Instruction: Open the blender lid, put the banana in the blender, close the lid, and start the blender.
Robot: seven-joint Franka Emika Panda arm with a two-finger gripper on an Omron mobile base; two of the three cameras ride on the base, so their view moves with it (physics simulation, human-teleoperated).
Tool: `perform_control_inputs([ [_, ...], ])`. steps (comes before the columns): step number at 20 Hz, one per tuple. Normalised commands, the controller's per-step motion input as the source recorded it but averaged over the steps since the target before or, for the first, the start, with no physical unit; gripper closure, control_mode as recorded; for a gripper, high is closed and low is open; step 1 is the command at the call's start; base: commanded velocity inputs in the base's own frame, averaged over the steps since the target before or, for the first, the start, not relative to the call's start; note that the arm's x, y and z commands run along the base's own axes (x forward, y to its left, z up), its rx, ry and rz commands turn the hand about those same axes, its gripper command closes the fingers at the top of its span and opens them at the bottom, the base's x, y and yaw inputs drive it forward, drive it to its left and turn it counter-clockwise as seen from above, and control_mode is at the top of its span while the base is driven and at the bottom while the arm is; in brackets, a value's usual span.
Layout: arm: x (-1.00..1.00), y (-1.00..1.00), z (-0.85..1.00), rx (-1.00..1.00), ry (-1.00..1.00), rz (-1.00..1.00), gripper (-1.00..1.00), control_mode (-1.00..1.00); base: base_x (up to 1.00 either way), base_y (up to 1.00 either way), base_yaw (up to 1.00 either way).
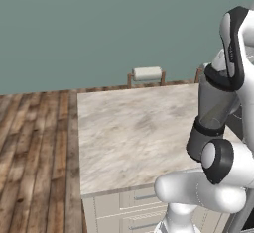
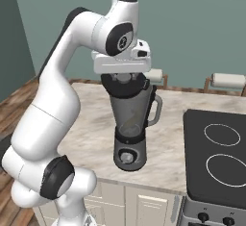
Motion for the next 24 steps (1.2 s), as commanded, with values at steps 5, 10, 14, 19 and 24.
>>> perform_control_inputs([
  [5, 0.21, -0.12, -0.01, -0.02, 0.00, 0.06, 1.00, -1.00, 0.00, 0.00, 0.00],
  [10, 0.32, -0.05, 0.00, -0.03, 0.00, 0.06, 1.00, -1.00, 0.00, 0.00, 0.00],
  [14, 0.14, -0.04, -0.06, -0.04, 0.00, 0.05, 1.00, -1.00, 0.00, 0.00, 0.00],
  [19, 0.00, -0.13, -0.21, -0.03, 0.00, 0.01, 1.00, -1.00, 0.00, 0.00, 0.00],
  [24, 0.00, -0.22, -0.17, -0.03, 0.00, 0.00, 1.00, -1.00, 0.00, 0.00, 0.00],
])
